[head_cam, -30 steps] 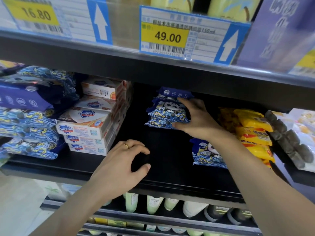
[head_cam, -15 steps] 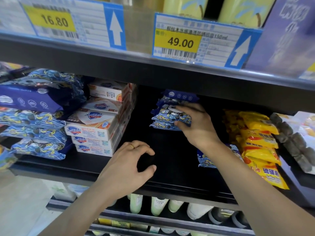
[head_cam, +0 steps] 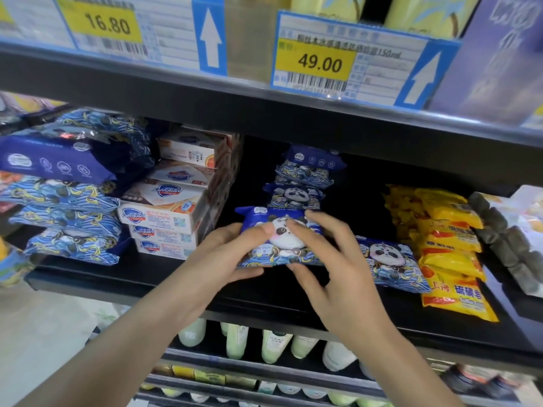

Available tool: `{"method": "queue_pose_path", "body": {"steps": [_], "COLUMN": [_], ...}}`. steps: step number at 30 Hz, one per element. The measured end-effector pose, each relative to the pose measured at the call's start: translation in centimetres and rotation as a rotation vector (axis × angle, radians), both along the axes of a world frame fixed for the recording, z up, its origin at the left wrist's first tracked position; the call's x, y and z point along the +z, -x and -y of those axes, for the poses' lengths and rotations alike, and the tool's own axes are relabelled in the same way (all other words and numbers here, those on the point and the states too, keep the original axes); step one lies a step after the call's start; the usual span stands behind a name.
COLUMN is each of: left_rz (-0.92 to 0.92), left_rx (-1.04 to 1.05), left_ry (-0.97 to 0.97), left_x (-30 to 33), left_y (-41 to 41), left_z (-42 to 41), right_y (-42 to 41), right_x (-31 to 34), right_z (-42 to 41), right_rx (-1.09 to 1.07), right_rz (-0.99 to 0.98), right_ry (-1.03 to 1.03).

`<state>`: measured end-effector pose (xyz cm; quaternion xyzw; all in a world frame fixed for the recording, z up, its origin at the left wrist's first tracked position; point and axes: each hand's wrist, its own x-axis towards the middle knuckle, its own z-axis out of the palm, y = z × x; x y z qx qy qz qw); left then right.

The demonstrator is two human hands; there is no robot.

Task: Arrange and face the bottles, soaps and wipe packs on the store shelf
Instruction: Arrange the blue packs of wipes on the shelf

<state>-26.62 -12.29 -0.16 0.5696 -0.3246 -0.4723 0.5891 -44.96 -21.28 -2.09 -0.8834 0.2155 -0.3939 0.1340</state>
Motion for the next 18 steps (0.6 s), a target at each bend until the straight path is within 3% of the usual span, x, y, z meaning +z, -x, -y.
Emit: {"method": "queue_pose_path", "body": {"steps": [6,13,18], "left_rz": [0.107,0.136,0.153], "left_rx": [-0.029,0.021,0.061], "left_ry": [-0.047,-0.023,0.048], "left_x": [0.3,0.1,-0.1], "left_y": [0.6,0.2,0.0], "left_z": [-0.6,-1.2,-1.3], "right_y": [1.0,2.4,1.8], "right_x": [0.2,2.2,5.0], "right_z": [-1.3,-0.5,-0.1], "right_rx": [-0.018,0.006,0.014], "right_rz": [-0.019,-0.085,0.082], "right_ry": [-0.097,-0.580,-1.067]}}
